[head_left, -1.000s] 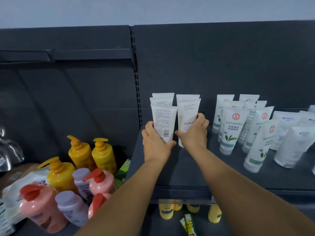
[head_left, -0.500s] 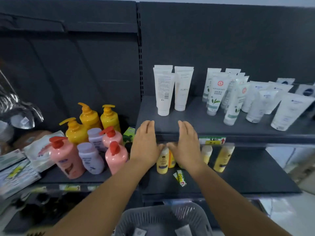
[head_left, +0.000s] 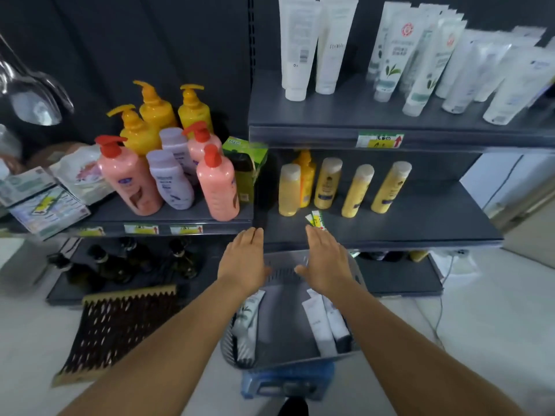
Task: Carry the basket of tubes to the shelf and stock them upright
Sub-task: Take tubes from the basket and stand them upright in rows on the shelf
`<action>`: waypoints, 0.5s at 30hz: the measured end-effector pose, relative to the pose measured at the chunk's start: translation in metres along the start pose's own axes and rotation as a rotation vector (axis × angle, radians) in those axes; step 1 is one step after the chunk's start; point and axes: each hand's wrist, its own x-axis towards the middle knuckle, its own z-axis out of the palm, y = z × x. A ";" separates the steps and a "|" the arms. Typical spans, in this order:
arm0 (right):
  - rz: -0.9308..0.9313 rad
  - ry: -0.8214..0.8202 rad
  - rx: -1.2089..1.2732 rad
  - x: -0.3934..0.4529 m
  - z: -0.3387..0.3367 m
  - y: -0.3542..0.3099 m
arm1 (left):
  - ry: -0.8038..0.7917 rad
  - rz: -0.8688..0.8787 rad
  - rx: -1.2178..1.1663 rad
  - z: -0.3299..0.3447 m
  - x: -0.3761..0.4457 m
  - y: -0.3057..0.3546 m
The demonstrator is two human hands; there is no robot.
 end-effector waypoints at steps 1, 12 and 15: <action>0.019 -0.025 0.012 -0.002 0.009 0.003 | -0.027 -0.014 -0.020 0.009 -0.001 -0.003; 0.302 -0.423 0.099 -0.005 0.126 0.057 | -0.322 -0.082 -0.076 0.127 0.007 -0.009; 0.405 -0.549 0.096 0.003 0.157 0.078 | -0.371 -0.070 -0.080 0.157 0.018 -0.007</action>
